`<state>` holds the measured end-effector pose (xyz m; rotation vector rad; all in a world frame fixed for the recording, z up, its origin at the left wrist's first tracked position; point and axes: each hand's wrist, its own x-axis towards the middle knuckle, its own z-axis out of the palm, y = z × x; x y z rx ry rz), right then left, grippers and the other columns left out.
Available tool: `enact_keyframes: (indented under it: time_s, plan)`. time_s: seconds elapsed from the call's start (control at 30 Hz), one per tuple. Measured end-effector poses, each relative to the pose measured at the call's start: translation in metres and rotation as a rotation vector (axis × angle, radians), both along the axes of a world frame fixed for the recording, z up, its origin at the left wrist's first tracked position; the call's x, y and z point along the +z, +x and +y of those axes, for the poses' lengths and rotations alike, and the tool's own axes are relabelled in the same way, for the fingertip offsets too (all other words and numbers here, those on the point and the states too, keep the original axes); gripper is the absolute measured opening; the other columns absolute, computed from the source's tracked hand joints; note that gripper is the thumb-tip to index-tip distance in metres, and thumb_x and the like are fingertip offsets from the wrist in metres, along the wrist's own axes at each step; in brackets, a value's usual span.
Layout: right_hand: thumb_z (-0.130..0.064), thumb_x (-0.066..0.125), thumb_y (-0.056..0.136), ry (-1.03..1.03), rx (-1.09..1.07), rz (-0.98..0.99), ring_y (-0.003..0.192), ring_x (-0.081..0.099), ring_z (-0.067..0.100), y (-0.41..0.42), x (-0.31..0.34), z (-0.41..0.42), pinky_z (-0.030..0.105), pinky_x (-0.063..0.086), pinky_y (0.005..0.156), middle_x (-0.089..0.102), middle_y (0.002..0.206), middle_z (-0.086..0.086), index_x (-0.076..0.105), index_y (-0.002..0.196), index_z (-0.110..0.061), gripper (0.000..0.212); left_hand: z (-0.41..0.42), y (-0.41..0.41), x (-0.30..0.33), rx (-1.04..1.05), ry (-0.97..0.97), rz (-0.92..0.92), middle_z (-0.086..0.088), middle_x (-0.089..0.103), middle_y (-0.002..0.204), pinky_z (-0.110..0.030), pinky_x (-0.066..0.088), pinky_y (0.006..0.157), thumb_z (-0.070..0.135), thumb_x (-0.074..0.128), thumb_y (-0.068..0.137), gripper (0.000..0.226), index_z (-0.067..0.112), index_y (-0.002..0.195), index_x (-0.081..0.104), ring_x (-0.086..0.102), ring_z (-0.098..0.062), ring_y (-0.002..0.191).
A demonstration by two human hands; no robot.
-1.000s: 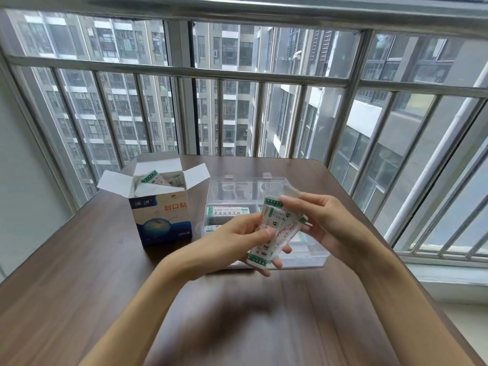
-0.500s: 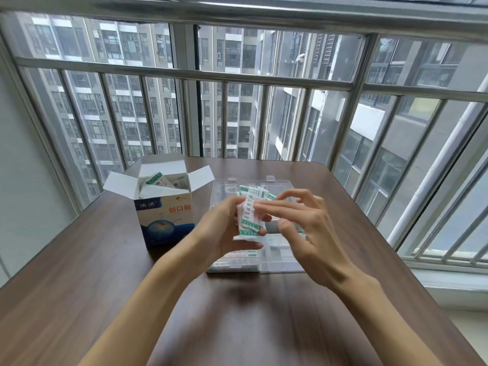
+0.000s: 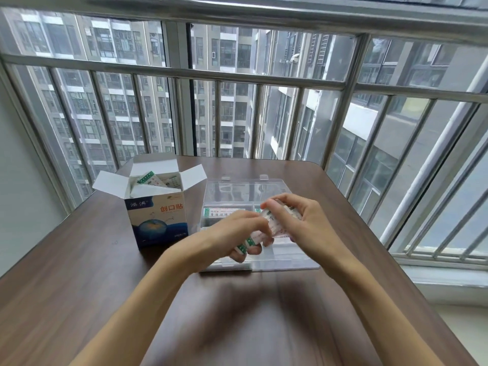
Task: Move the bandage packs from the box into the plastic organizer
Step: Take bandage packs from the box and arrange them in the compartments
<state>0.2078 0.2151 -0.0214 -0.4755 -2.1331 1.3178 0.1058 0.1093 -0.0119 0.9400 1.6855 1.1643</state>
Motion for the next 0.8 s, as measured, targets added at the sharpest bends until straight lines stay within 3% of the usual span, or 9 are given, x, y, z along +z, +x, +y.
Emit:
enact_keyframes:
  time_s: [0.13,0.23,0.33,0.43,0.5,0.6,0.67,0.73,0.8]
  plan:
    - [-0.022,0.058,0.092,-0.162,-0.133,0.12,0.06,0.06,0.002,0.001,-0.003,0.008,0.015,0.047,0.054,0.065,0.07,-0.004,0.069,0.09,-0.01,0.017,-0.002,-0.008,0.001,0.104,0.119,-0.056,0.003,0.07,0.076,-0.013,0.04,0.038,0.019,0.053,0.095,0.011,0.02,0.098,0.063,0.061,-0.005,0.055]
    - [-0.025,0.054,0.095,-0.195,-0.23,0.171,0.065,0.062,0.008,-0.003,-0.008,0.009,0.018,0.05,0.055,0.067,0.077,0.004,0.066,0.09,-0.011,0.02,0.007,-0.005,-0.003,0.19,0.181,0.031,0.004,0.066,0.067,-0.013,0.033,0.037,0.026,0.043,0.101,0.021,0.02,0.101,0.062,0.054,-0.003,0.046]
    - [-0.034,0.055,0.093,-0.177,-0.262,0.181,0.052,0.052,0.002,-0.007,-0.012,0.006,0.014,0.038,0.05,0.062,0.066,-0.003,0.063,0.085,-0.013,0.024,0.027,0.002,-0.012,0.329,0.283,0.244,0.008,0.053,0.052,-0.019,0.036,0.045,0.029,0.035,0.103,0.035,0.017,0.086,0.063,0.046,-0.005,0.042]
    - [-0.034,0.061,0.09,-0.253,-0.243,0.202,0.044,0.044,-0.001,-0.008,-0.012,0.005,0.014,0.035,0.047,0.054,0.056,-0.009,0.056,0.078,-0.014,0.025,0.038,0.008,-0.02,0.412,0.349,0.565,0.008,0.052,0.055,-0.039,0.043,0.064,0.037,0.033,0.102,0.044,0.018,0.068,0.054,0.053,-0.018,0.06]
    - [-0.031,0.062,0.09,-0.312,-0.252,0.227,0.041,0.041,-0.001,-0.008,-0.011,0.007,0.012,0.035,0.044,0.05,0.055,-0.008,0.054,0.08,-0.01,0.024,0.042,0.012,-0.02,0.408,0.337,0.676,0.005,0.052,0.059,-0.043,0.043,0.068,0.039,0.031,0.101,0.043,0.018,0.068,0.048,0.054,-0.023,0.066]
    - [-0.037,0.059,0.091,-0.396,-0.294,0.256,0.042,0.04,0.002,-0.007,-0.012,0.013,0.018,0.034,0.043,0.05,0.055,-0.005,0.057,0.082,-0.012,0.026,0.048,0.016,-0.018,0.24,0.359,0.49,0.004,0.046,0.062,-0.044,0.04,0.064,0.035,0.033,0.094,0.029,0.018,0.074,0.044,0.043,-0.023,0.063]
    - [-0.04,0.058,0.09,-0.426,-0.28,0.246,0.046,0.04,0.006,-0.005,-0.011,0.019,0.021,0.033,0.046,0.051,0.056,-0.001,0.056,0.074,-0.015,0.03,0.05,0.013,-0.017,0.162,0.341,0.316,0.005,0.041,0.063,-0.031,0.034,0.056,0.023,0.033,0.094,0.018,0.019,0.082,0.046,0.036,-0.016,0.06]
    - [-0.04,0.057,0.09,-0.427,-0.211,0.195,0.046,0.039,0.006,-0.002,-0.01,0.025,0.019,0.032,0.045,0.05,0.056,-0.001,0.056,0.072,-0.016,0.03,0.049,0.006,-0.015,0.138,0.302,0.299,0.006,0.042,0.065,-0.021,0.031,0.052,0.012,0.034,0.097,0.019,0.022,0.089,0.049,0.036,-0.009,0.057]
    - [-0.034,0.058,0.091,-0.419,-0.065,0.119,0.045,0.04,0.004,0.001,-0.007,0.032,0.016,0.033,0.044,0.051,0.059,-0.003,0.06,0.083,-0.015,0.021,0.046,-0.003,-0.015,0.127,0.299,0.357,0.007,0.046,0.071,-0.021,0.036,0.057,0.011,0.038,0.099,0.02,0.026,0.096,0.05,0.042,-0.006,0.061]
